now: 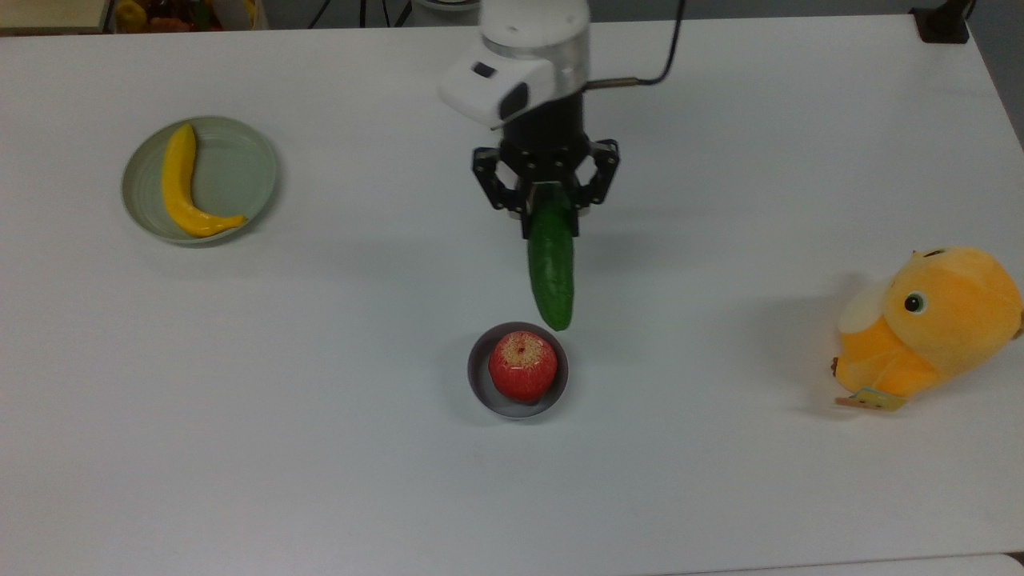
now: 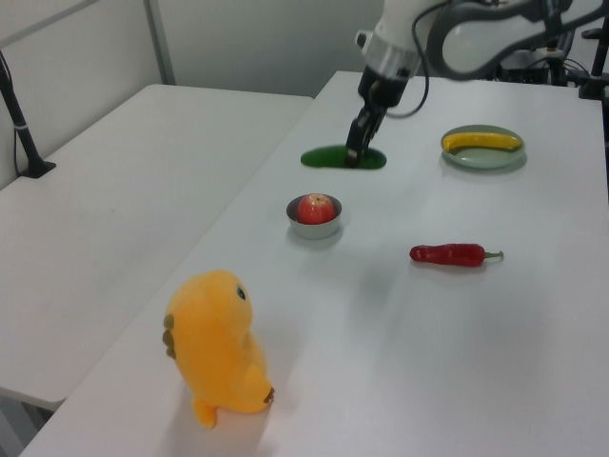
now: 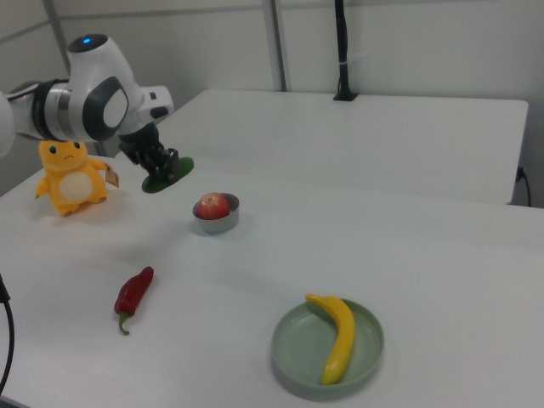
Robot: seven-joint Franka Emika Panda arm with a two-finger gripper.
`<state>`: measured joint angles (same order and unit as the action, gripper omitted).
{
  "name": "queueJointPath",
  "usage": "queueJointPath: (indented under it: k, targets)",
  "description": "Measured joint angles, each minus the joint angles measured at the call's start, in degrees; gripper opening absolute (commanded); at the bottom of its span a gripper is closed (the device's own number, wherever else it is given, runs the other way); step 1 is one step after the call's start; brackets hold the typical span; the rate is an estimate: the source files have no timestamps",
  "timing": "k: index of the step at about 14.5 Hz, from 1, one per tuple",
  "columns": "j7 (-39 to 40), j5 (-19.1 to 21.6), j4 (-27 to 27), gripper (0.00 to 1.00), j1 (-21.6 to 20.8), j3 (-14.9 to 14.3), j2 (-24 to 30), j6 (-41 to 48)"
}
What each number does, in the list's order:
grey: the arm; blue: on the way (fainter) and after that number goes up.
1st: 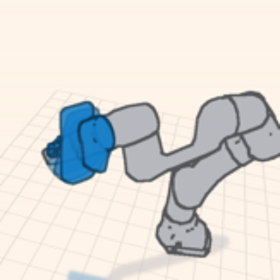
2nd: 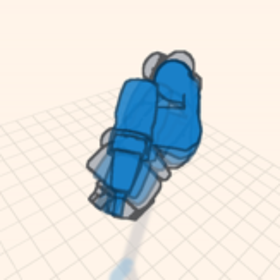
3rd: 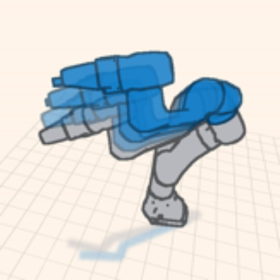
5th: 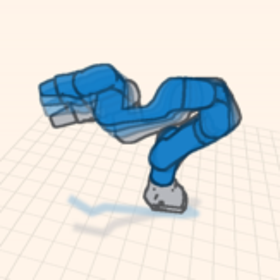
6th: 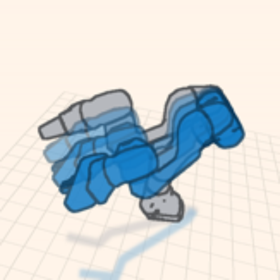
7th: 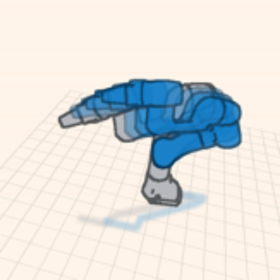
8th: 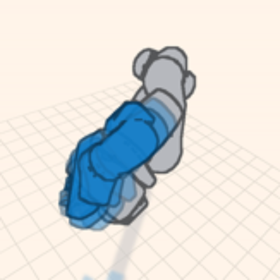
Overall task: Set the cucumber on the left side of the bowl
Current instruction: 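Lower the cucumber onto the table beside the grey bowl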
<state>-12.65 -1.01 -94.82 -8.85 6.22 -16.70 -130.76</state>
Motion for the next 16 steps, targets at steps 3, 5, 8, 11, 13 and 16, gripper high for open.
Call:
queueJointPath:
  k: [3,5,8,11,13,16]
  targets:
    - [-5.78,-5.26,0.02,0.10,-2.05,1.36,-3.65,-4.06]
    - [-7.75,-8.36,0.04,0.10,-2.63,1.52,-6.07,-6.41]
    - [-8.63,-11.27,0.03,0.09,-3.42,1.56,-9.12,-10.57]
    - [-9.01,-13.81,0.04,0.09,-4.13,1.58,-11.45,-13.84]
    - [-9.05,-15.13,0.05,0.09,-4.12,1.58,-12.79,-14.79]
    - [-9.05,-16.02,0.05,0.09,-3.93,1.33,-15.00,-16.33]
